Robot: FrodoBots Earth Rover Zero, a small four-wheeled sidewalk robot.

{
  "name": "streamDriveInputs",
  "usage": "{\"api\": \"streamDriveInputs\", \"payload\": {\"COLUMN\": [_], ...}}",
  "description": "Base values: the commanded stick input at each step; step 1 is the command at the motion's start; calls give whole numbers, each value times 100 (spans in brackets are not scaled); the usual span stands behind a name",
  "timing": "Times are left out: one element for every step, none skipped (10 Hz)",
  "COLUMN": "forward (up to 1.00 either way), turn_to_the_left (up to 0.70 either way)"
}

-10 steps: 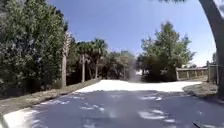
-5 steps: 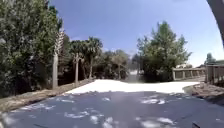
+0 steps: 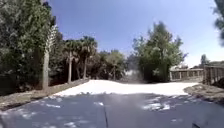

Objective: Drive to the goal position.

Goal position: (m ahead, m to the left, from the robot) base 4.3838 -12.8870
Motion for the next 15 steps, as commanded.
{"api": "streamDriveInputs", "payload": {"forward": [70, 70, 70, 70, 70, 70, 70, 70, 70, 70, 70, 70, 70, 70, 70], "turn_to_the_left": [-14, -14, -14, -14, -14, -14, -14, -14, -14, -14, -14, -14, -14, -14, -14]}}
